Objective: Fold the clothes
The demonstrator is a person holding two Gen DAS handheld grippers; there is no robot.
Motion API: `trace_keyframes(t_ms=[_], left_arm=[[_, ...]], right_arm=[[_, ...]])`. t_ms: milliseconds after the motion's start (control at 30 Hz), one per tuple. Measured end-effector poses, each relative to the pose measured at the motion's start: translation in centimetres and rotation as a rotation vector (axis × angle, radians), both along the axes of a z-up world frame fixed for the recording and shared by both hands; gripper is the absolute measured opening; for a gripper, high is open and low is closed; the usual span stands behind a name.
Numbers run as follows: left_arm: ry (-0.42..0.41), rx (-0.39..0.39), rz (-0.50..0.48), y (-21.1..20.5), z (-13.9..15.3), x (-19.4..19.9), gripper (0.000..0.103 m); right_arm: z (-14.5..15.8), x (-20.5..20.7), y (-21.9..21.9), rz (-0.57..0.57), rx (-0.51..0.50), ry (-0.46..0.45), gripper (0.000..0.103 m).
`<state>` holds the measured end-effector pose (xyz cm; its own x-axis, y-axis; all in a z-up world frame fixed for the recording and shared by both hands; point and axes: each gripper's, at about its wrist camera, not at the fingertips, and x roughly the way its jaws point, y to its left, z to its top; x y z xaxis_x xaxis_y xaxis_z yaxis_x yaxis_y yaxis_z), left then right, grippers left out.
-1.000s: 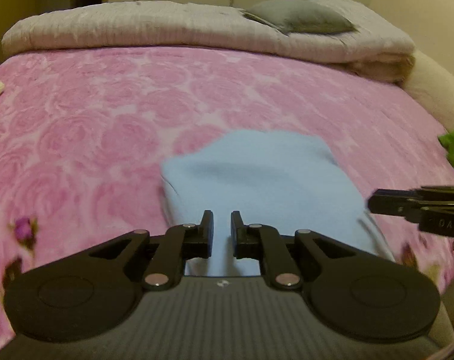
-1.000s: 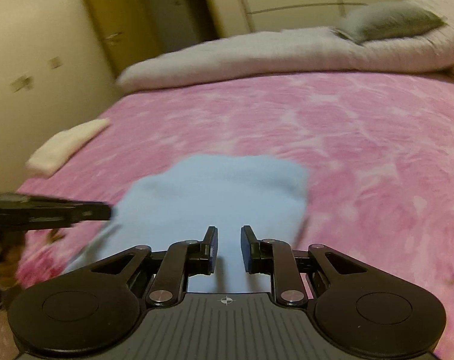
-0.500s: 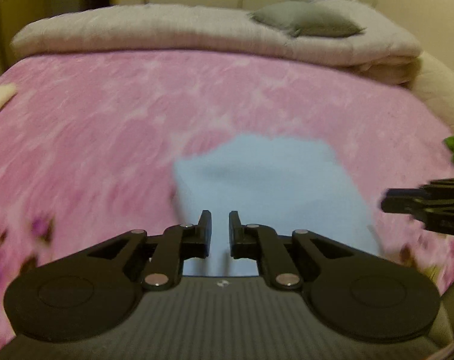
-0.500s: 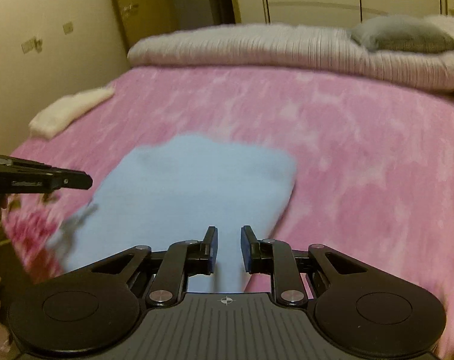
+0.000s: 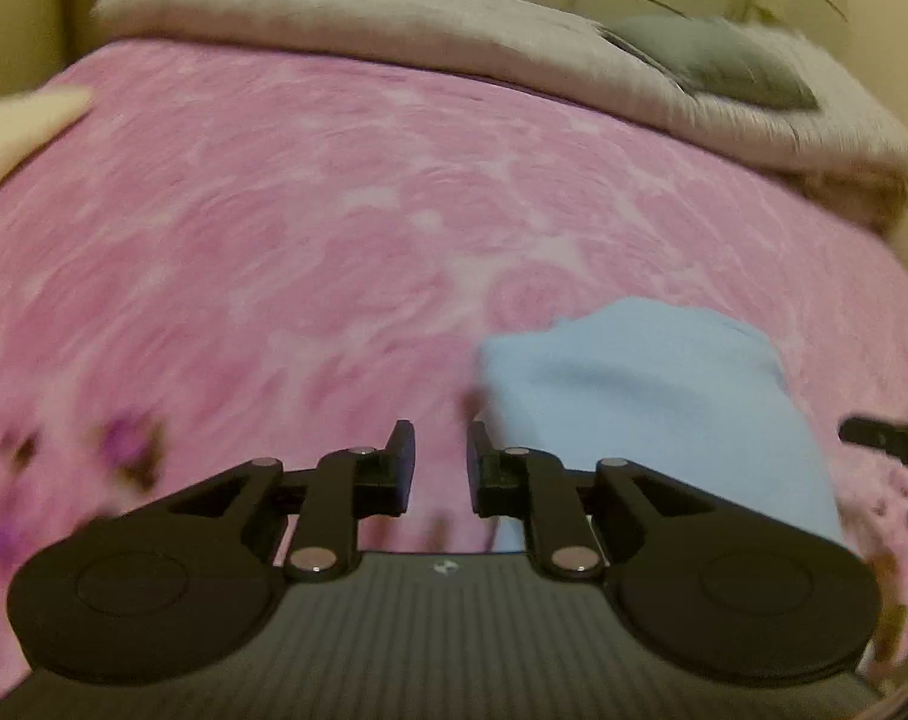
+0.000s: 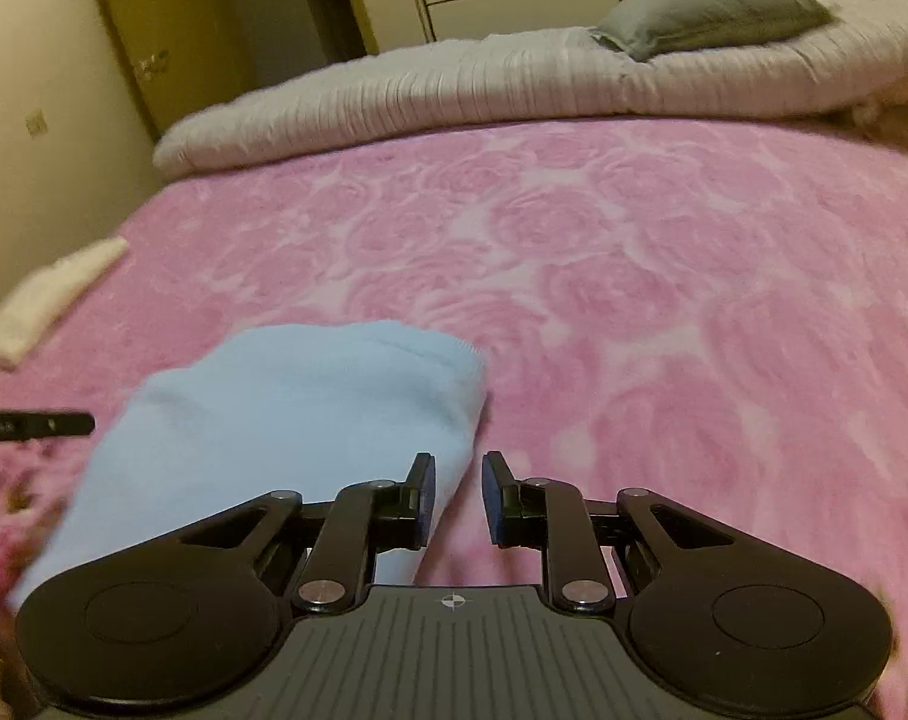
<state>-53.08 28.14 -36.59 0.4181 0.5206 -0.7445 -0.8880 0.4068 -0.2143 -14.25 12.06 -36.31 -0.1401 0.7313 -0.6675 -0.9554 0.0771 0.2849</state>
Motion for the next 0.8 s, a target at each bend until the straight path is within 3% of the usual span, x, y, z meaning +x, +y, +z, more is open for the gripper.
trace_keyframes(t_ms=[67, 200, 333, 500, 600, 800], left_arm=[[-0.051, -0.015, -0.002, -2.3, 0.7, -1.5, 0.013], [-0.097, -0.013, -0.063, -7.6, 1.0, -1.3, 0.013], [0.06, -0.05, -0.061, -10.0, -1.7, 1.3, 0.018], [0.107, 0.01, -0.021, -12.3, 0.5, 1.6, 0.017], [0.131, 0.007, 0.012, -13.5, 1.7, 1.6, 0.021], [0.165, 0.012, 0.02, -17.0, 3.2, 2.3, 0.028]], right_arm=[[0.7, -0.7, -3.1, 0.026, 0.018, 0.063, 0.021], [0.8, -4.0, -7.3, 0.094, 0.001, 0.084, 0.021], [-1.2, -7.1, -9.2, 0.097, -0.108, 0.006, 0.021], [1.8, -8.1, -11.3, 0.064, -0.075, -0.066, 0.021], [2.5, -8.0, -12.4, 0.042, -0.06, -0.047, 0.022], [2.0, -8.2, -13.9, -0.042, -0.142, -0.018, 0.042]])
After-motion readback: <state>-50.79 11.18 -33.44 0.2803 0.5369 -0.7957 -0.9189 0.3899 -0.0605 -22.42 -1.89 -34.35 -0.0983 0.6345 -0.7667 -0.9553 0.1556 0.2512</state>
